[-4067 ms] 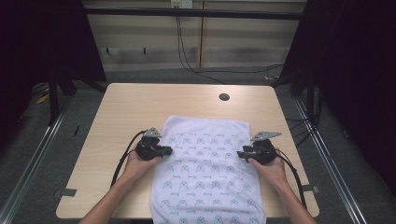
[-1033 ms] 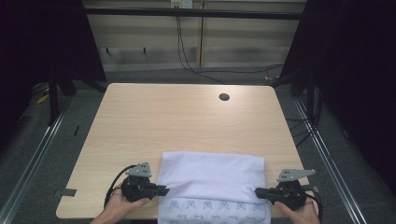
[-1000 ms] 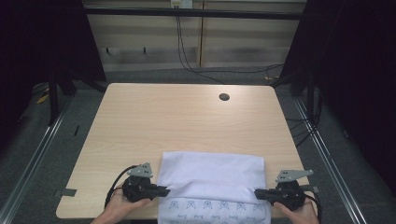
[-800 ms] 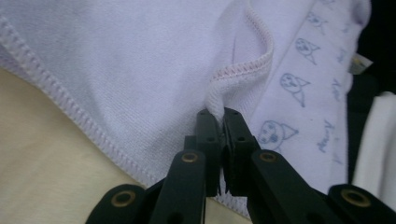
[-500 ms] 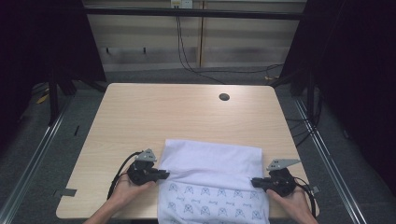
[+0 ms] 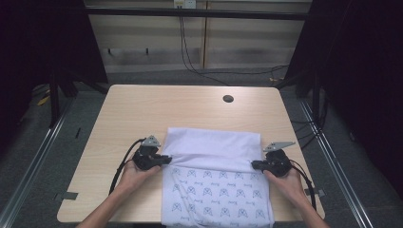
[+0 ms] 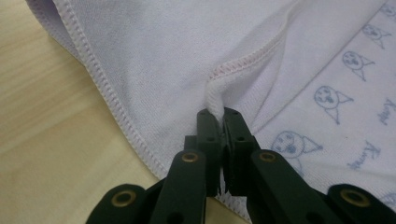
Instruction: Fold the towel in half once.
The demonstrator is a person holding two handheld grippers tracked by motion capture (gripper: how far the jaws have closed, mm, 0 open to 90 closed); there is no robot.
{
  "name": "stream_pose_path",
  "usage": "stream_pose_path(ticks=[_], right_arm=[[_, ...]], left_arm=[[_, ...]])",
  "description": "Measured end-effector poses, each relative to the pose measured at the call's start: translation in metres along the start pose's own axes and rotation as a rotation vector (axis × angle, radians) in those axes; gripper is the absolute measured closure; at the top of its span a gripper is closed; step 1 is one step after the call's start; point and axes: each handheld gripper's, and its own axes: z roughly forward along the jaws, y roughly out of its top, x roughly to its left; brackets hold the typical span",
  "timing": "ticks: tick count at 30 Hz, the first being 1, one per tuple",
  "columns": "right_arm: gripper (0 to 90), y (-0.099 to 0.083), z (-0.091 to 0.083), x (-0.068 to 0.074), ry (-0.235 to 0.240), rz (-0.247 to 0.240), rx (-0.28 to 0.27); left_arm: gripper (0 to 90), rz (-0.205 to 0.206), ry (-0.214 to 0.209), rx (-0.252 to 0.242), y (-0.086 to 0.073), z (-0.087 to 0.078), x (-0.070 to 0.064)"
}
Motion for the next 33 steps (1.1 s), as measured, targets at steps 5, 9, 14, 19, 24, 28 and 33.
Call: stream_pose_path(ticks=[5, 9, 14, 19, 24, 28, 33], right_arm=[[86.3, 0.016, 0.013, -0.010, -0.015, 0.008, -0.008], [86.2, 0.028, 0.024, -0.020, -0.019, 0.033, -0.028], [86.2, 0.042, 0.038, -0.030, -0.028, 0.048, -0.047], [86.2, 0.059, 0.054, -0.040, -0.034, 0.088, -0.075], [86.1, 0.081, 0.073, -0.047, -0.085, 0.105, -0.091], [86.0, 0.097, 0.087, -0.053, -0.149, 0.146, -0.103], [86.1, 0.109, 0.090, -0.055, -0.208, 0.142, -0.093]], left_arm=[[87.2, -0.023, 0.041, -0.004, 0.013, 0.008, 0.020], [87.3, -0.048, 0.065, -0.015, 0.021, 0.014, 0.035], [87.3, -0.059, 0.112, -0.015, 0.033, 0.022, 0.053], [87.3, -0.105, 0.136, -0.040, 0.040, 0.027, 0.078], [87.3, -0.127, 0.188, -0.075, 0.049, 0.033, 0.099], [87.3, -0.123, 0.220, -0.066, 0.056, 0.037, 0.107], [87.7, -0.144, 0.211, -0.079, 0.054, 0.034, 0.105]])
